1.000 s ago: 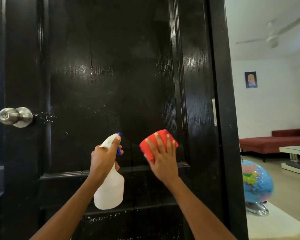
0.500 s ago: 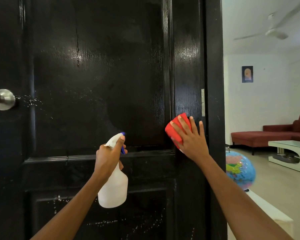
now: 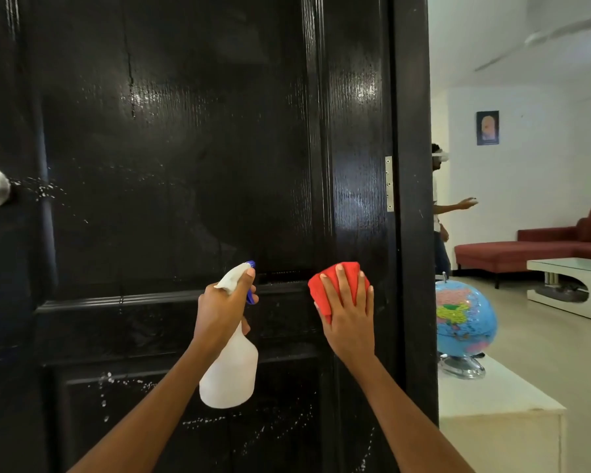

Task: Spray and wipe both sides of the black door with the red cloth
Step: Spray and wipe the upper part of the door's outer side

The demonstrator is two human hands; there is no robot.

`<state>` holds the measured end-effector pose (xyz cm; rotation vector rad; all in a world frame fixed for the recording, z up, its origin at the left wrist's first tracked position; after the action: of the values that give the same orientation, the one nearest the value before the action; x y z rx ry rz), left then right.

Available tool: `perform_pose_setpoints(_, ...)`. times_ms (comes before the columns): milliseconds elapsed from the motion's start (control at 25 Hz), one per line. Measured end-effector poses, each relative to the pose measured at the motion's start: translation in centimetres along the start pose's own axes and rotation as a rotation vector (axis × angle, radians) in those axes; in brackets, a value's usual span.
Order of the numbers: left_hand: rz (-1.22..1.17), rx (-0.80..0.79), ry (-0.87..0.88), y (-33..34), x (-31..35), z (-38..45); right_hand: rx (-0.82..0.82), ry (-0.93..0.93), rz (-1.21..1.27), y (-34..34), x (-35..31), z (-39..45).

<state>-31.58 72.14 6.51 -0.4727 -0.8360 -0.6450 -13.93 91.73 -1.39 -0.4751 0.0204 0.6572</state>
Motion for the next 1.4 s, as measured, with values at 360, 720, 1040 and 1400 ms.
perform_pose_setpoints(360,0.08,0.085,0.011,-3.5,-0.2,-0.3,-0.015,-0.293,0.053,1.0,-10.3,1.0)
perform_pose_setpoints(720,0.014,0.019,0.004,-0.7,-0.1,-1.4,0.047,0.265,0.144,-1.6,8.0,0.7)
perform_pose_setpoints(1040,0.035,0.004,-0.041,0.4,-2.3,-2.6,-0.131,-0.18,0.108,3.3,-2.9,-6.8)
perform_pose_setpoints(1400,0.049,0.026,-0.089,-0.8,-3.8,-3.2,-0.01,0.181,0.09,1.3,7.9,-5.3)
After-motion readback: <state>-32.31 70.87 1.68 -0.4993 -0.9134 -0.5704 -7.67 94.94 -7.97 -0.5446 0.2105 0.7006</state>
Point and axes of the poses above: each hand's wrist, its own z-axis towards the middle knuckle, its own y-axis out of the palm, x = y × z, the point moved 5 cm from there along z, towards the middle knuckle, and after that the axes turned 6 degrees about y, right-handed, at the moved point
